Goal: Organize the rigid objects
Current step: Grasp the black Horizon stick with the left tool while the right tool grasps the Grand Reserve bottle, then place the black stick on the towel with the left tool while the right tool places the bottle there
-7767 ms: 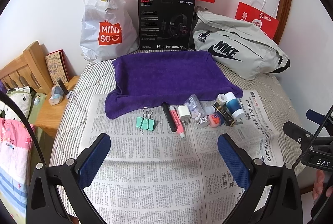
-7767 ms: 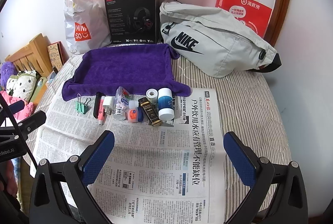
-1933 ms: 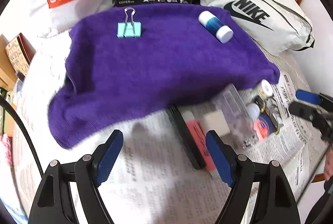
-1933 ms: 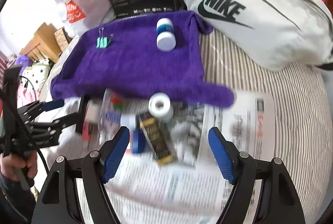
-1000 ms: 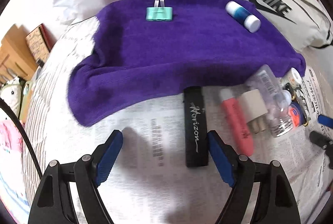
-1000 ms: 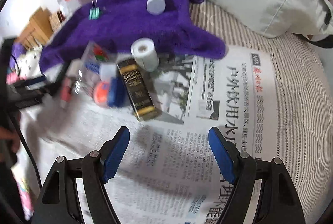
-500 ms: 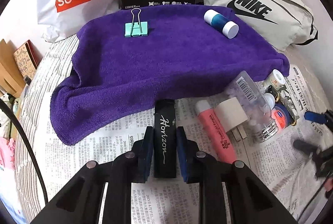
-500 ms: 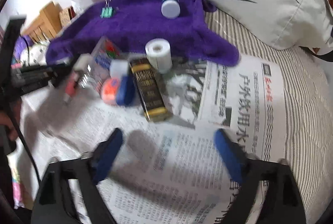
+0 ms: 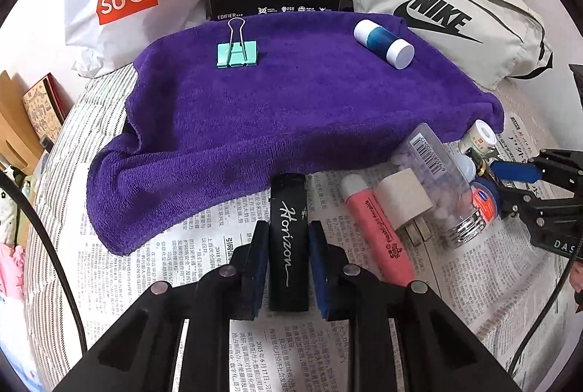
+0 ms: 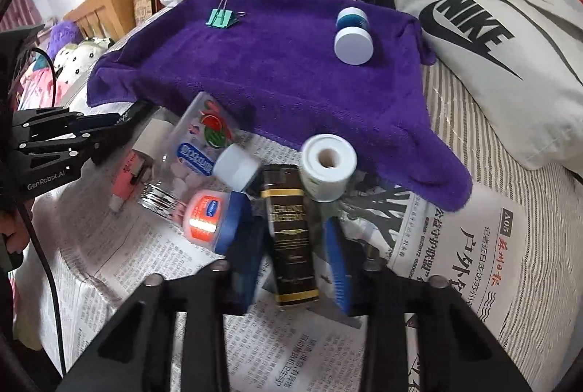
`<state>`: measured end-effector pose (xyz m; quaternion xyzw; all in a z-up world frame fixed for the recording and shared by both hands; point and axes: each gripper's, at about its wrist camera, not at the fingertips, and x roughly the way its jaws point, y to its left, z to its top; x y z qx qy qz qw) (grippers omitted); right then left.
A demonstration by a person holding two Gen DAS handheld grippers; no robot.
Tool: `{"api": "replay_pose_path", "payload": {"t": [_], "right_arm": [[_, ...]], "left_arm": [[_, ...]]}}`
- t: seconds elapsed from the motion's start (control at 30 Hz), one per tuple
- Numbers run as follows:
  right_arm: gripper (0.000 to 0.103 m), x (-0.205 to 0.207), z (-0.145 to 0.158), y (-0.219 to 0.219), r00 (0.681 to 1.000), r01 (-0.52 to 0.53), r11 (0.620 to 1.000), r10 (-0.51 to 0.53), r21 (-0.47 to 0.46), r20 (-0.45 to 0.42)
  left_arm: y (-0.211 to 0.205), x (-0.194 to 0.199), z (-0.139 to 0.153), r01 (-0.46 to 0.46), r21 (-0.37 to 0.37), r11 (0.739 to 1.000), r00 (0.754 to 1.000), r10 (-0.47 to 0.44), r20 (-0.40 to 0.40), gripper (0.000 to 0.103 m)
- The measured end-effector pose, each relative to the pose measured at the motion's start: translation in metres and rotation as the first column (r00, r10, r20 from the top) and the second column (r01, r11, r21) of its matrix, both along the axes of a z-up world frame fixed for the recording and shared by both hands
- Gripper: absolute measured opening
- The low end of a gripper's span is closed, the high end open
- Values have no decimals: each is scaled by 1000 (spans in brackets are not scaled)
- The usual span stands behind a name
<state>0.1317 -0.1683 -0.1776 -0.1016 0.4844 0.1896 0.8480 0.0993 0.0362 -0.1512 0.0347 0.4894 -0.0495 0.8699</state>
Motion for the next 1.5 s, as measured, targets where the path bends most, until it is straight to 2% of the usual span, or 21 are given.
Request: {"api": "replay_pose_path", "payload": {"t": [0.17,0.27,0.43,0.63,0.8,0.9,1.07,1.27,1.5], "right_arm": [[24,-14,1,-8,998,20,999,-22,-26,-64],[25,-18,0,-9,998,12,999,-13,-31,-53],[29,-11,-1,-13,998,26,999,-25,21,-65],[28,-18,-1,-8,997,17,1000,-19,-22,-74],[29,-21,-2,-15,997,50,999,-48,21,-68],[29,-23,-2,-11,998,33,999,-33,-4,-45],[23,-16,1,-19,996,44,998,-41,38,-80],[23,-29,21,-27,997,56,995,-51,84,-58],[23,-29,48,-27,999,37,993,-35,112,-22]], "left_arm": [[0,0,0,5,-1,1000,1000,-5,1,21],[-1,0,0,5,8,1000,1000,-5,5,21],[0,0,0,3,1,1000,1000,-3,5,21],[-1,-1,1,20,7,1000,1000,-20,-14,21],[-2,-3,1,10,6,1000,1000,-10,-6,21],[-4,-4,1,13,19,1000,1000,-13,-7,21],[-1,-3,2,7,-4,1000,1000,-7,-20,21],[8,-15,19,-1,-24,1000,1000,1,-19,21],[23,-16,53,-17,-63,998,999,19,34,21]]}}
